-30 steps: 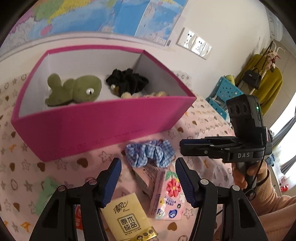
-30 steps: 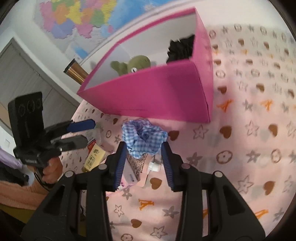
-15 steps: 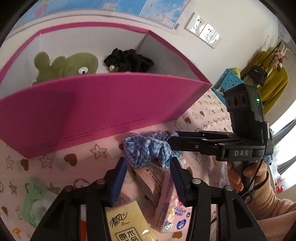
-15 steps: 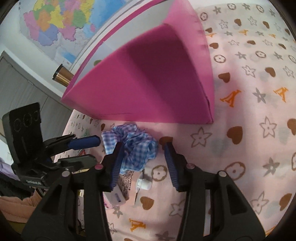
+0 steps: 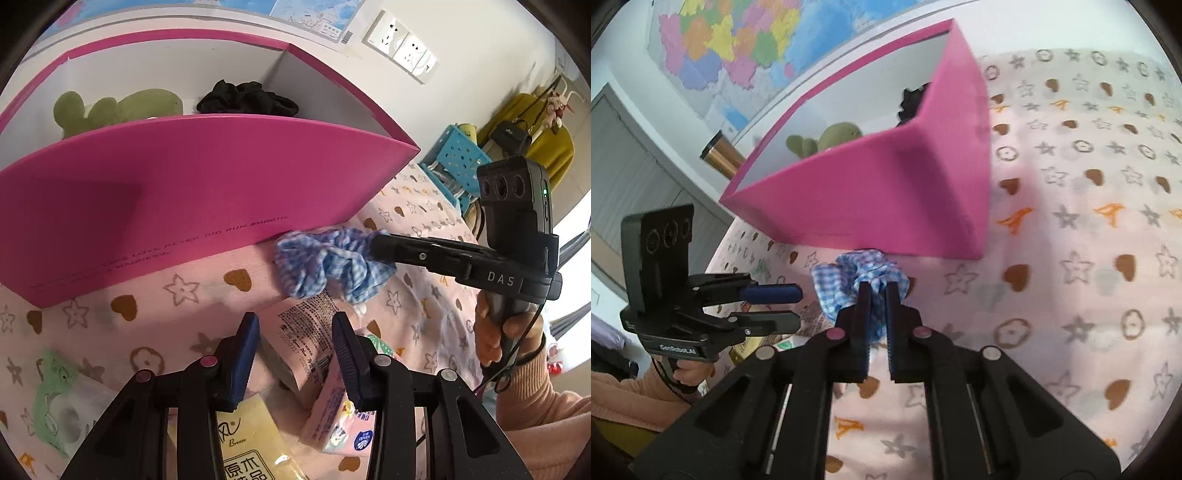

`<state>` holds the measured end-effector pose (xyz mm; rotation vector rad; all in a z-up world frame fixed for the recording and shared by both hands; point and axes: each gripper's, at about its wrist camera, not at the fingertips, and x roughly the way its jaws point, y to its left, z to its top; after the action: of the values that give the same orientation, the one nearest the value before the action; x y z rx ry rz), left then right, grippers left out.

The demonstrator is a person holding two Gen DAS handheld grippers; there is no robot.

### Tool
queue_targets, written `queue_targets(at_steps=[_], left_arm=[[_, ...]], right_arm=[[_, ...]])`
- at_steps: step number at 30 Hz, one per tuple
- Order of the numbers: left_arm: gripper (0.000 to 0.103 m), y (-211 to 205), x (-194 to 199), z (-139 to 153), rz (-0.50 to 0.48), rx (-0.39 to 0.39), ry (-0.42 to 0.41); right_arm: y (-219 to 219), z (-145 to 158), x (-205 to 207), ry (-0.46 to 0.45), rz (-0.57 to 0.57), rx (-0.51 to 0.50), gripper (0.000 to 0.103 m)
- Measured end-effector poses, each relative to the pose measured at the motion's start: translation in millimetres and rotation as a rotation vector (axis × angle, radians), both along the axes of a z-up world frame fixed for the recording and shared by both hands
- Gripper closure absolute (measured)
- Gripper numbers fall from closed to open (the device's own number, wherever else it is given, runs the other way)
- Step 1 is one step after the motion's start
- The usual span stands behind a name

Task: Organize soft objects
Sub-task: 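Carry the gingham scrunchie into the pink box and open the right gripper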

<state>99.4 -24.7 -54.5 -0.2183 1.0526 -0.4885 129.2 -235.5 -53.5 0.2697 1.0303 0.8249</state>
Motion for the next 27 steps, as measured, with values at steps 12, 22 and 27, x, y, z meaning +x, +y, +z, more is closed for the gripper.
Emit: queue_targets(at_steps=[12, 22, 27], left_arm=[[0.049, -23.6, -1.0, 29.8, -0.11, -0.07, -0.066], [0.061, -20.9, -13.6, 87.5, -0.119, -0.139, -0.196], [0.061, -18.7, -7.1, 125.0, -0.094, -0.093, -0.298]], right_arm=[[0.0, 40.5, -21.4, -0.096, 0.044, 0.056, 0.096], [11.6, 108.1, -41.6, -0.271, 0.134, 0.081, 0.096], [20.5, 140.4, -39.7, -0.387, 0.163, 0.08, 0.096]])
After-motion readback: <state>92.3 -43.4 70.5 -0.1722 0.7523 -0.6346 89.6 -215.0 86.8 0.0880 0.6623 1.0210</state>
